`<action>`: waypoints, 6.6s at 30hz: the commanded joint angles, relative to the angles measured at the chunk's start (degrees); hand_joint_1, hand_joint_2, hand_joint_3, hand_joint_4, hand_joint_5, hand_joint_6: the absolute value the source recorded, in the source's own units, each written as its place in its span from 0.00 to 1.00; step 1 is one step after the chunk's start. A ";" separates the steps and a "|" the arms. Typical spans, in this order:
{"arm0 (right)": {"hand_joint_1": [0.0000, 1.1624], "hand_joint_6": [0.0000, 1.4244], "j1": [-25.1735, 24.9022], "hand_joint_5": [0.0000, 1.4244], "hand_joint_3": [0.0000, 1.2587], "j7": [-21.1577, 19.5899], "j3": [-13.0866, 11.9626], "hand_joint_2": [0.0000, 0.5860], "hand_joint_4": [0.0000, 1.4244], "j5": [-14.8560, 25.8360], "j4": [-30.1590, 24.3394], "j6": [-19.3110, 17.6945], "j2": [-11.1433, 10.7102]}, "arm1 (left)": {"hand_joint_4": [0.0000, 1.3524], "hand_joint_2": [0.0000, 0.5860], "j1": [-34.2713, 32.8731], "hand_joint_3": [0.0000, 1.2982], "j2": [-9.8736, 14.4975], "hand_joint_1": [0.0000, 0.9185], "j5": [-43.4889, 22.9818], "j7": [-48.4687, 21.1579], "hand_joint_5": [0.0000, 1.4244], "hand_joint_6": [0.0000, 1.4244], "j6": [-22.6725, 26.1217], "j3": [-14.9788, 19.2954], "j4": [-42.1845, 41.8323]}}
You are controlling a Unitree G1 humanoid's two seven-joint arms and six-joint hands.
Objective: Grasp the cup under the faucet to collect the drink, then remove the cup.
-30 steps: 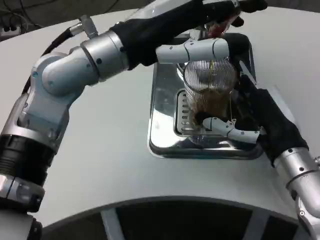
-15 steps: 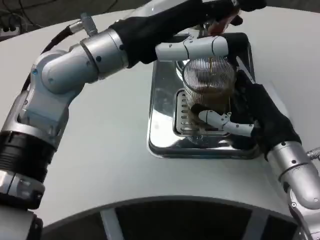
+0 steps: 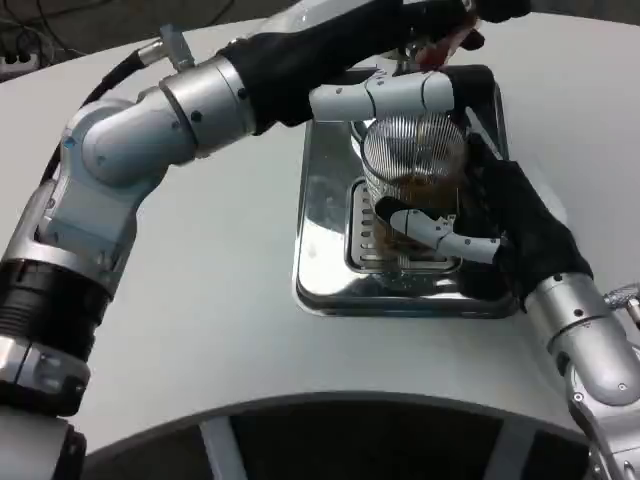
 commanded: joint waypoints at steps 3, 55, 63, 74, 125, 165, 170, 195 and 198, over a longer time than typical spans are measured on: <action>0.72 0.00 -0.28 0.04 0.00 -0.60 1.20 0.35 0.00 -0.09 1.34 1.04 1.33 | 0.07 0.22 0.28 0.11 0.92 0.00 1.85 -1.40 0.13 0.14 0.01 -0.86 1.17; 0.74 0.20 0.57 0.31 0.25 -19.81 6.50 0.41 0.26 -8.99 5.51 -0.97 11.07 | 0.10 0.21 1.52 0.13 3.66 0.00 1.21 -2.71 0.15 0.14 -0.93 -0.40 0.46; 0.75 0.24 0.47 0.37 0.30 -22.94 6.85 0.43 0.32 -9.96 6.92 -2.10 12.10 | 0.10 0.19 2.07 0.12 2.96 0.00 -0.71 -1.09 0.16 0.15 -3.13 1.54 0.15; 0.76 0.31 0.47 0.43 0.35 -25.94 6.88 0.44 0.37 -10.90 8.80 -4.41 12.78 | 0.13 0.20 2.59 0.13 2.01 0.00 -4.43 0.89 0.20 0.18 -5.49 6.65 -2.46; 0.83 0.50 6.79 0.60 0.46 -30.48 5.45 0.31 0.47 -12.41 -0.82 -6.95 12.42 | 0.23 0.20 25.09 0.19 6.75 0.00 -15.61 1.83 0.27 0.25 5.73 19.63 -30.27; 0.84 0.72 22.19 0.75 0.59 -26.19 3.11 0.22 0.61 -13.20 -20.91 -7.12 11.71 | 0.24 0.22 45.98 0.20 6.98 0.00 -10.11 9.00 0.28 0.27 8.66 22.71 -40.11; 0.84 0.75 25.42 0.76 0.60 -24.65 3.50 0.21 0.62 -13.68 -25.35 -7.65 11.29 | 0.24 0.22 49.17 0.20 7.68 0.00 -7.17 9.70 0.27 0.23 7.91 22.90 -41.57; 0.86 0.83 32.81 0.81 0.66 -19.61 8.69 0.19 0.67 -14.13 -36.31 -9.30 12.14 | 0.10 0.21 54.04 0.15 10.85 0.00 3.65 9.88 0.12 0.12 10.69 20.68 -47.39; 0.86 0.83 32.74 0.81 0.66 -18.71 9.50 0.19 0.67 -13.91 -36.29 -9.72 11.83 | 0.08 0.21 54.90 0.13 11.38 0.00 4.52 9.92 0.10 0.11 11.69 20.48 -48.89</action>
